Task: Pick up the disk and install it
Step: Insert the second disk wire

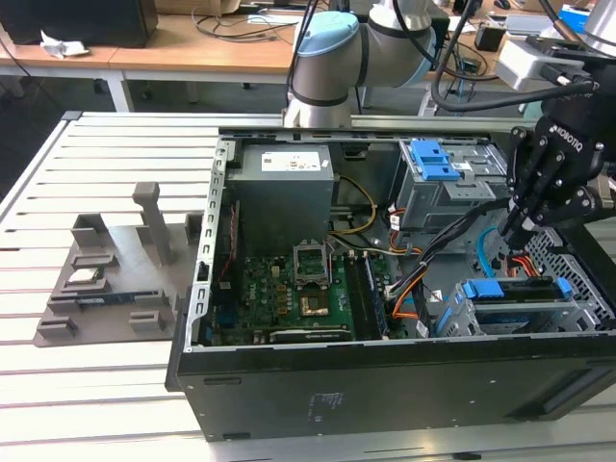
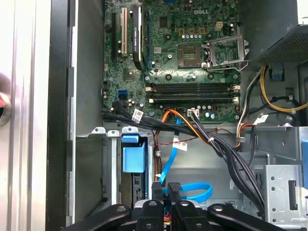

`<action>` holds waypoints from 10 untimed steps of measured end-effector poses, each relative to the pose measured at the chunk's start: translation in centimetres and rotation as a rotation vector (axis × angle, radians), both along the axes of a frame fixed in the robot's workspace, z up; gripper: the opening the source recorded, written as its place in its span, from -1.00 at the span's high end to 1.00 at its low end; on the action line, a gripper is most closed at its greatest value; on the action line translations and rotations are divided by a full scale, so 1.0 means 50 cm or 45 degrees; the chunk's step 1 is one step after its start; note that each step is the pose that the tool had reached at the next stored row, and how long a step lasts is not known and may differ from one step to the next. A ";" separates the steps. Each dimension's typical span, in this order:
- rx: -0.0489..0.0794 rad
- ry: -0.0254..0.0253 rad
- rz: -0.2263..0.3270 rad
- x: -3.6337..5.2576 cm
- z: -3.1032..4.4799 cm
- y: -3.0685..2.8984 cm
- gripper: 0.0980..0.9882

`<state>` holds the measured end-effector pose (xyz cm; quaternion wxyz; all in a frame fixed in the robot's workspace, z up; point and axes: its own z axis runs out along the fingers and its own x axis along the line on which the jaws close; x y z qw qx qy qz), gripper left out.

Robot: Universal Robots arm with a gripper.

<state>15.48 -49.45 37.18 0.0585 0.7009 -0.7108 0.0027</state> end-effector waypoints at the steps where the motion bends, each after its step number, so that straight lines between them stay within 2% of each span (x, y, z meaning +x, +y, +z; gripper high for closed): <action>1: 0.000 0.0000 0.000 0.000 0.000 -0.001 0.86; 2: -0.001 -0.0001 0.000 0.000 0.000 -0.007 0.86; 4: -0.008 0.0000 0.000 0.000 -0.005 -0.032 0.86; 5: -0.008 0.0001 0.001 0.000 -0.012 -0.037 0.86; 10: -0.008 0.0006 0.010 0.000 -0.034 -0.045 0.86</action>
